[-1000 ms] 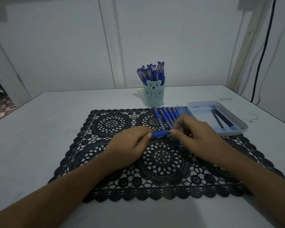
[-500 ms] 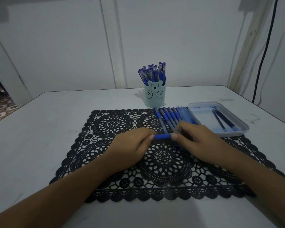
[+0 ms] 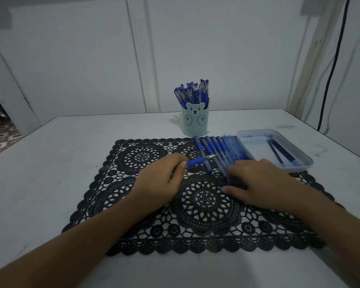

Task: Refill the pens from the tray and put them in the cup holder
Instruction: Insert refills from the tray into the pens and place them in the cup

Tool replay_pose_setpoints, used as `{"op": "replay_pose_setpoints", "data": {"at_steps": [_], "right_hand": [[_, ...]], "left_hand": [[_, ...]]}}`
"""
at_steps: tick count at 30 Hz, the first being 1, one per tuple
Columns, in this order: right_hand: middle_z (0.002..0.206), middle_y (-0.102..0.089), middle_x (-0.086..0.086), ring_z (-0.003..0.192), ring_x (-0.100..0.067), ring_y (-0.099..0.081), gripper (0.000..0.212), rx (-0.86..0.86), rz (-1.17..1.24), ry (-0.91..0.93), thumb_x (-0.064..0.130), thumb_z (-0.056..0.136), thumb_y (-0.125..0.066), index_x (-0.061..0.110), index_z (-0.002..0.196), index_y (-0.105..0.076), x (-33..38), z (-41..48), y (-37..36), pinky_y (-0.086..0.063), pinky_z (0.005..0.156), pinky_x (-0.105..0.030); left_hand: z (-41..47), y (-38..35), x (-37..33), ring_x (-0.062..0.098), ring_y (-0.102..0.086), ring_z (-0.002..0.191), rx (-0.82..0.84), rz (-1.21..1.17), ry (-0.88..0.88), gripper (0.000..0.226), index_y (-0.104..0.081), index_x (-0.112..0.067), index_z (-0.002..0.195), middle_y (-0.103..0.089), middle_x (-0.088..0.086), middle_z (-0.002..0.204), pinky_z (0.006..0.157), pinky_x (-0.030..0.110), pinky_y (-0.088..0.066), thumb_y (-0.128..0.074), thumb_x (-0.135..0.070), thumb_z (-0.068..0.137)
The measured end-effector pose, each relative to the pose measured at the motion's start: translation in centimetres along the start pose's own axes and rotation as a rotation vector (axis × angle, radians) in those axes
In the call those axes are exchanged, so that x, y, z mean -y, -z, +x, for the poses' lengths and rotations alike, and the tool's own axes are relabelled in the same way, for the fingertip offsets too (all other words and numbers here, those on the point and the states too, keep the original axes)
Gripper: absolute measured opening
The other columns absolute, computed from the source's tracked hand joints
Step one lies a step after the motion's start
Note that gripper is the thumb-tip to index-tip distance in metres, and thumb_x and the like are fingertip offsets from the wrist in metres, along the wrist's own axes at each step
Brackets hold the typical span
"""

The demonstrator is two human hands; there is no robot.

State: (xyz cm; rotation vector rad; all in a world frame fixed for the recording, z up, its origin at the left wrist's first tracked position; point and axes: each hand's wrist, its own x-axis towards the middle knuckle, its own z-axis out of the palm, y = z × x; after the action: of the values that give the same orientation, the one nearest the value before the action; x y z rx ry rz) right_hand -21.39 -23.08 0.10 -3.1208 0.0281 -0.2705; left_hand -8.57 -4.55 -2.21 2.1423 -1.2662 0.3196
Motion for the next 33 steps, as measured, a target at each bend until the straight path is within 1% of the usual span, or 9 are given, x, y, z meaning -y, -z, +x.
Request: {"op": "replay_pose_setpoints", "data": {"at_steps": [2,4,6,8,12,18,22,27,33], "right_hand": [[0.074,-0.038,0.018,0.073,-0.003,-0.043,0.022,0.024,0.090,0.003,0.052,0.088,-0.045,0.030,0.084,-0.042,0.0,0.2,-0.3,-0.034,0.067,-0.019],[0.074,-0.048,0.015,0.071,-0.004,-0.048,0.022,-0.028,0.168,-0.030,0.051,0.088,-0.045,0.029,0.083,-0.042,0.2,0.3,-0.2,-0.040,0.063,-0.021],[0.076,-0.058,0.009,0.070,-0.006,-0.055,0.020,-0.100,0.330,-0.112,0.048,0.086,-0.049,0.029,0.083,-0.043,0.4,0.4,0.1,-0.046,0.065,-0.023],[0.073,-0.060,0.009,0.066,-0.002,-0.056,0.014,-0.215,0.546,-0.187,0.041,0.084,-0.057,0.032,0.081,-0.047,0.7,0.4,0.5,-0.044,0.062,-0.016],[0.079,-0.064,0.010,0.070,0.005,-0.055,0.008,-0.314,0.759,-0.175,0.028,0.087,-0.058,0.035,0.083,-0.059,1.0,0.5,0.8,-0.041,0.063,-0.004],[0.085,-0.058,0.018,0.070,0.015,-0.052,0.018,-0.336,0.757,-0.157,0.018,0.090,-0.055,0.031,0.102,-0.061,1.2,0.8,0.2,-0.038,0.063,-0.001],[0.093,-0.059,0.018,0.079,0.012,-0.053,0.022,-0.301,0.745,-0.139,0.019,0.089,-0.055,0.038,0.100,-0.058,1.0,0.8,-0.2,-0.041,0.068,-0.004],[0.088,-0.059,0.017,0.073,0.014,-0.051,0.019,-0.346,0.735,-0.154,0.015,0.089,-0.054,0.032,0.094,-0.060,0.9,0.6,0.2,-0.037,0.064,-0.001],[0.084,-0.059,0.022,0.078,0.011,-0.054,0.024,-0.297,0.737,-0.099,0.018,0.088,-0.056,0.042,0.094,-0.056,1.7,0.6,0.0,-0.040,0.068,-0.005]], "left_hand": [[0.0,0.1,0.0,0.003,-0.049,0.070,0.004,-0.040,-0.001,0.019,-0.056,-0.026,0.101,-0.051,-0.014,0.068,0.057,0.011,-0.034,-0.040,-0.034,0.095],[0.0,0.1,0.1,-0.001,-0.052,0.077,0.026,-0.043,-0.024,0.029,-0.052,-0.038,0.110,-0.057,-0.013,0.079,0.063,0.010,-0.038,-0.035,-0.050,0.089],[0.1,0.0,0.3,0.002,-0.054,0.086,0.058,-0.014,-0.042,0.037,-0.041,-0.045,0.119,-0.062,-0.011,0.093,0.074,0.021,-0.045,-0.028,-0.056,0.086],[0.0,-0.2,0.5,0.004,-0.055,0.088,0.066,0.003,-0.050,0.037,-0.035,-0.046,0.121,-0.063,-0.010,0.096,0.077,0.030,-0.047,-0.026,-0.056,0.087],[0.0,-0.3,0.5,0.003,-0.054,0.083,0.050,0.009,-0.054,0.039,-0.049,-0.042,0.117,-0.061,-0.011,0.091,0.072,0.030,-0.047,-0.027,-0.056,0.087],[0.0,-0.3,0.6,0.004,-0.055,0.082,0.047,0.005,-0.062,0.042,-0.055,-0.038,0.115,-0.062,-0.010,0.090,0.071,0.029,-0.047,-0.029,-0.055,0.087],[0.0,-0.4,0.5,0.003,-0.053,0.081,0.055,0.031,-0.073,0.045,-0.057,-0.036,0.115,-0.061,-0.011,0.089,0.069,0.021,-0.044,-0.028,-0.055,0.087],[0.0,-0.3,0.6,0.004,-0.055,0.082,0.047,-0.004,-0.049,0.038,-0.052,-0.039,0.113,-0.062,-0.010,0.090,0.070,0.026,-0.046,-0.029,-0.053,0.087],[0.1,-0.3,0.5,0.003,-0.053,0.081,0.040,0.015,-0.082,0.041,-0.057,-0.035,0.114,-0.061,-0.012,0.088,0.068,0.022,-0.045,-0.030,-0.052,0.087]]}}
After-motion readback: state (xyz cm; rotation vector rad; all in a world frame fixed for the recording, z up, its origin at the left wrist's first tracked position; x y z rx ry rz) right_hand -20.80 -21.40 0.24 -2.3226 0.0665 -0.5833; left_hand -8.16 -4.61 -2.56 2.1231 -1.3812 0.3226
